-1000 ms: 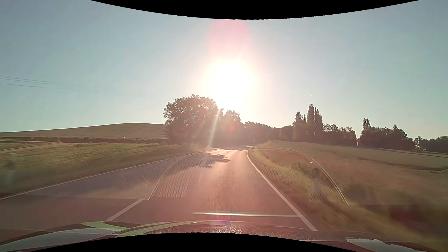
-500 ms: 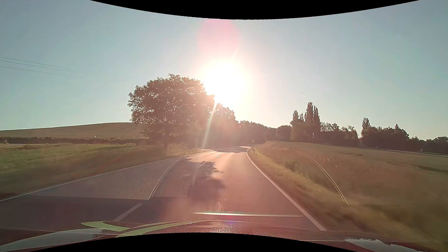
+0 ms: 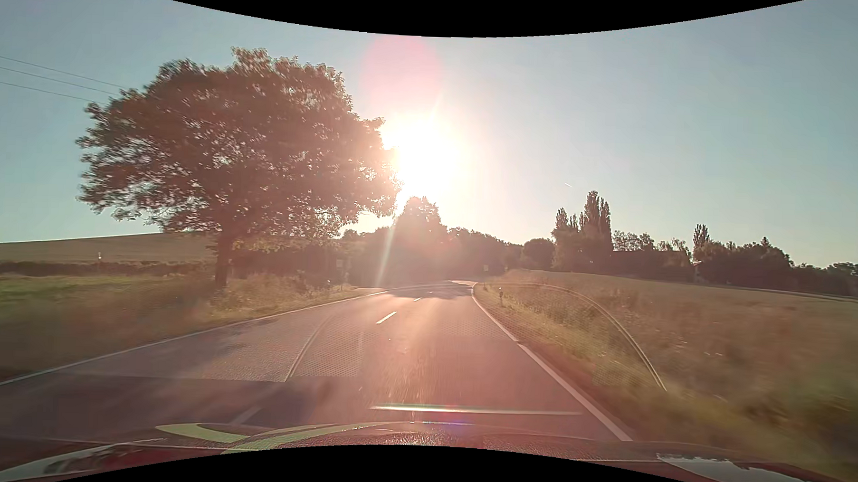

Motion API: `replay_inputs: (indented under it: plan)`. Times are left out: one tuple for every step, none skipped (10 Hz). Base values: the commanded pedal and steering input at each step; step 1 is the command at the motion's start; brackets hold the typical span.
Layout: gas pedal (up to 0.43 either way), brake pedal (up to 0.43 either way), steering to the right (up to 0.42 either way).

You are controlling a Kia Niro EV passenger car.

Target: Follow the waypoints while adhering to traffic rules and regulations

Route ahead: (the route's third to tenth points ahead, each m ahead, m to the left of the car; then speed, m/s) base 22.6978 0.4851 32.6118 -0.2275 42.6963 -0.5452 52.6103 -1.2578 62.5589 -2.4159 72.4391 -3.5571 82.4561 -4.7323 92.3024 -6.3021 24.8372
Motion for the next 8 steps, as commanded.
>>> replay_inputs:
  plan:
    - [0.260,0.000,0.014]
    - [0.260,0.000,0.014]
    - [0.260,0.000,0.014]
    - [0.268,0.000,0.014]
    - [0.268,0.000,0.014]
    - [0.268,0.000,0.014]
    - [0.268,0.000,0.014]
    - [0.268,0.000,0.013]
